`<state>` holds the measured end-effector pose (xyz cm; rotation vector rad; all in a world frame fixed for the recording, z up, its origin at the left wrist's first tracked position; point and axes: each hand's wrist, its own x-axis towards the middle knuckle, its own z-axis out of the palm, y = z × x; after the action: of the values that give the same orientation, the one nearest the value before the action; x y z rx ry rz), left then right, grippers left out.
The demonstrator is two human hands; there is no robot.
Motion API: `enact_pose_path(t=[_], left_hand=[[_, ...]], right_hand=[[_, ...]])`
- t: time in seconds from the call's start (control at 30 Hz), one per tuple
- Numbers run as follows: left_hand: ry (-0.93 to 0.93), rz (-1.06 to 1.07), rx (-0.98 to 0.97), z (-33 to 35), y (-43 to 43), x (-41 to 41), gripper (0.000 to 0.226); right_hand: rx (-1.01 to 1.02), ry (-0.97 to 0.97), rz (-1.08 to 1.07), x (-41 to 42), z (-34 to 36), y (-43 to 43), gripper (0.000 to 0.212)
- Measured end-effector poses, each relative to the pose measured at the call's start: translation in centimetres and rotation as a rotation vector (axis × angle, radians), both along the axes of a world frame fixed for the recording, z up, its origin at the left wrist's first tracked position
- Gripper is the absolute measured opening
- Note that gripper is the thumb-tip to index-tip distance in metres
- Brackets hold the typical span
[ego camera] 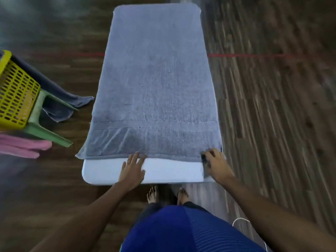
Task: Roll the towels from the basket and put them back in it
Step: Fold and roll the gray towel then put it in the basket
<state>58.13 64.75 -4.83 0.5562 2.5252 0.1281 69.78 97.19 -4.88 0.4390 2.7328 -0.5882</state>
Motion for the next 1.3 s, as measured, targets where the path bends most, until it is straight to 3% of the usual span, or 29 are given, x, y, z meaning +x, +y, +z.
enact_pose_path(t=[0.3, 0.43, 0.67, 0.87, 1.07, 1.2, 1.3], left_hand=[[0.053, -0.111, 0.122, 0.3, 1.1, 1.0, 0.056], [0.082, -0.041, 0.252, 0.4, -1.2, -1.4, 0.042], [0.24, 0.146, 0.056, 0.4, -10.6, -6.7, 0.029], [0.229, 0.071, 0.06, 0.4, -13.9, -8.6, 0.03], [0.249, 0.003, -0.065, 0.3, -16.3, -10.4, 0.04], [0.289, 0.05, 0.011, -0.4, -16.8, -11.1, 0.021], [0.297, 0.097, 0.082, -0.7, -17.4, -11.2, 0.02]], right_hand=[[0.125, -0.035, -0.144, 0.9, -0.3, 0.0, 0.046], [0.248, 0.068, -0.065, 0.7, -0.7, -0.8, 0.044], [0.246, 0.106, 0.029, 0.4, -0.7, -1.5, 0.03], [0.272, 0.057, -0.03, -0.2, -1.0, -2.8, 0.03], [0.378, 0.042, -0.064, -0.8, -1.6, -2.1, 0.02], [0.321, 0.131, -0.133, -0.3, -1.7, -1.9, 0.021], [0.234, 0.211, -0.137, 0.3, -1.1, -1.7, 0.027]])
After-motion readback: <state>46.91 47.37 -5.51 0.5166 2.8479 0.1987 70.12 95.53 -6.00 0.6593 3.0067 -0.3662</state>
